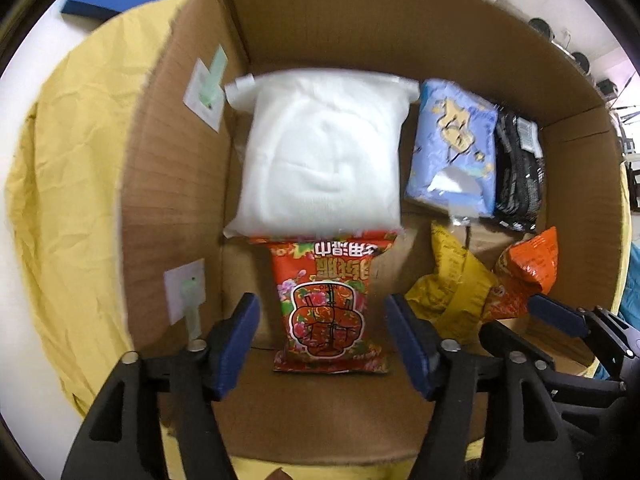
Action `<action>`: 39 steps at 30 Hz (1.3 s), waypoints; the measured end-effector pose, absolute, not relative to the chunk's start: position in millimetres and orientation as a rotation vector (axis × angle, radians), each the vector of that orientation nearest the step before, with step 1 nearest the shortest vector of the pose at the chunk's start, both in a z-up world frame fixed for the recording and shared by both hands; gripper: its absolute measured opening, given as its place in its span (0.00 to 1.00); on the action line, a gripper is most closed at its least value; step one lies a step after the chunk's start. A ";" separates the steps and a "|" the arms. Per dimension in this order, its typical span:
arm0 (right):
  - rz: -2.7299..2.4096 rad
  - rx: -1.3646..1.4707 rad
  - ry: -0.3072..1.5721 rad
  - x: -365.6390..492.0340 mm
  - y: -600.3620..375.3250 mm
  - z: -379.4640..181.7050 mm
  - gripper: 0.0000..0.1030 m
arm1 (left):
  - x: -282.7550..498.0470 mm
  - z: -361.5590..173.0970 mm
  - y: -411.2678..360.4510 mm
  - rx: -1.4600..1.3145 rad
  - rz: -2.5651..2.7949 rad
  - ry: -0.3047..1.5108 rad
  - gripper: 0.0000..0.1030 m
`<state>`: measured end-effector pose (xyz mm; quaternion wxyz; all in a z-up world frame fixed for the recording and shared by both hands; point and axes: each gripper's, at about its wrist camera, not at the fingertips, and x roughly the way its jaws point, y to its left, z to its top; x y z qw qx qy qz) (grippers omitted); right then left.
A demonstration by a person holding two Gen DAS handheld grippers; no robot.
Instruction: Organize snacks
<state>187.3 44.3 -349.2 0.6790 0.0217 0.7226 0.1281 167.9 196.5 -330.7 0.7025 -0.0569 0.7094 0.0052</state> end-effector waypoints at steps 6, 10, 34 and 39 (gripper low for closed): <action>0.232 0.037 1.572 185.7 29.3 -336.2 0.86 | 160.7 -305.9 195.2 -0.122 0.037 1.504 0.94; 0.194 0.038 1.547 179.5 21.7 -323.0 0.97 | 153.4 -289.0 194.6 -0.113 0.052 1.465 0.94; 0.171 0.087 1.249 72.5 -47.1 -90.6 1.00 | 53.3 -90.4 152.2 -0.089 -0.013 1.148 0.95; 0.171 0.099 1.205 51.4 -55.0 -51.8 1.00 | 35.3 -65.1 147.5 -0.090 -0.026 1.115 0.95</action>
